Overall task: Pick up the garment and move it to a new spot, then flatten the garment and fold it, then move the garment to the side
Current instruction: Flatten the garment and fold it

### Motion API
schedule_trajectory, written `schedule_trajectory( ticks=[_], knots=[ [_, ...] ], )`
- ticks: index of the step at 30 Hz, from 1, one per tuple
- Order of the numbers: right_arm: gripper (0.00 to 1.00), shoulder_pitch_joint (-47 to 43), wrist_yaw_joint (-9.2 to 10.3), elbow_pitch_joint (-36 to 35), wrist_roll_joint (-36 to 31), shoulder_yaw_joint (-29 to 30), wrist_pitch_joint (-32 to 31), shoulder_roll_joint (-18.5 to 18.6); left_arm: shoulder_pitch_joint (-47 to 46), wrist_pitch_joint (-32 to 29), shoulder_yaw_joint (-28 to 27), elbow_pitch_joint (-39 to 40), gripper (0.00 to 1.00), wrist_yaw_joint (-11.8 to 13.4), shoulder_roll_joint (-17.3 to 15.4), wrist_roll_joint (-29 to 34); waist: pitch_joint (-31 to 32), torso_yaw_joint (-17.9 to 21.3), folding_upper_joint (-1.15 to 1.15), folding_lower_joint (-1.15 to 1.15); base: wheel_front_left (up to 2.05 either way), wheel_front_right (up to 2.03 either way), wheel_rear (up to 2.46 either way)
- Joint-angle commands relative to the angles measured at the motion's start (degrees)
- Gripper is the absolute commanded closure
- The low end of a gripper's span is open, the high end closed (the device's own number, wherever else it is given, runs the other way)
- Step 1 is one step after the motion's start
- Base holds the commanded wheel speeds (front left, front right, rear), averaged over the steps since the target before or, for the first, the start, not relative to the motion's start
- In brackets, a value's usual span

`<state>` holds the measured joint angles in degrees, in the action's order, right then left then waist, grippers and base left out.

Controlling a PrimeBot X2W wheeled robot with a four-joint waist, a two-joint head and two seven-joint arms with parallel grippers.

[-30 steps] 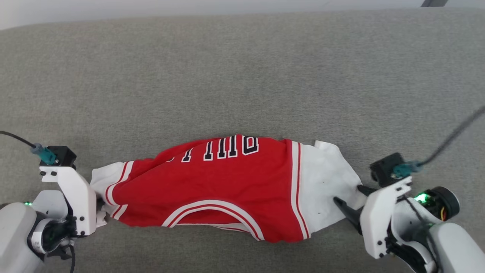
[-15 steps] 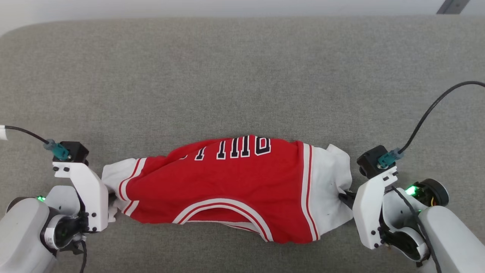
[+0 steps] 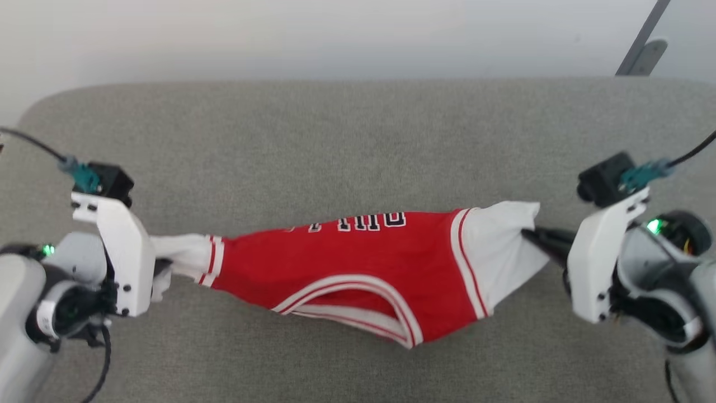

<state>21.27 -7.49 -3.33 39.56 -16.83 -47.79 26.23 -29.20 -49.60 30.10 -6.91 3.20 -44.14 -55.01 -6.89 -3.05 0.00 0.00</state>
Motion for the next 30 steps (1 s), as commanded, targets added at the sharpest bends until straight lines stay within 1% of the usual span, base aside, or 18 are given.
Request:
schedule_trajectory(
  ticks=[1, 5, 9, 16, 17, 23, 30],
  knots=[
    [1.0, 1.0, 0.0, -0.6, 0.8, 0.6, -0.5, 0.1, -1.0, -0.8, -0.3, 0.8, 1.0, 0.4, -0.4, -0.6, 1.2, 0.0, 0.0, 0.0, 0.0, 0.0, 0.0],
    [1.0, 4.1, 0.0, -1.9, 2.6, 1.9, -1.7, 0.5, -4.3, -3.0, -1.0, 3.4, 1.0, 1.1, -1.1, -0.3, 3.0, -0.1, 0.0, 0.0, 0.0, 0.0, 0.0],
    [1.0, 7.8, 0.0, -2.2, 3.4, 2.8, -1.4, 0.9, -8.3, -3.6, -2.2, 4.4, 1.0, 1.5, -1.4, 0.3, 4.4, 0.0, 0.0, 0.0, 0.0, 0.0, 0.0],
    [1.0, 15.4, 0.0, -1.8, 3.6, 3.6, 0.3, 0.7, -16.4, -3.7, -3.9, 3.4, 1.0, 1.9, -0.7, 1.3, 6.1, 0.3, 0.0, 0.0, 0.0, 0.0, 0.0],
    [1.0, 15.4, 0.0, -1.8, 3.6, 3.6, 0.3, 0.7, -16.4, -3.7, -3.9, 3.4, 1.0, 1.9, -0.7, 1.3, 6.1, 0.3, 0.0, 0.0, 0.0, 0.0, 0.0],
    [1.0, 21.4, 0.0, -0.2, 2.9, 3.0, 2.7, 0.7, -22.7, -2.9, -4.2, 1.4, 1.0, 1.1, 0.8, 2.8, 6.6, 0.6, 0.0, 0.0, 0.0, 0.0, 0.0],
    [1.0, 27.5, 0.0, 3.3, 1.5, 2.5, 8.7, -0.2, -28.3, 0.2, -4.0, -1.9, 1.0, -1.1, 3.3, 4.6, 5.0, 0.8, 0.0, 0.0, 0.0, 0.0, 0.0]
  ],
)
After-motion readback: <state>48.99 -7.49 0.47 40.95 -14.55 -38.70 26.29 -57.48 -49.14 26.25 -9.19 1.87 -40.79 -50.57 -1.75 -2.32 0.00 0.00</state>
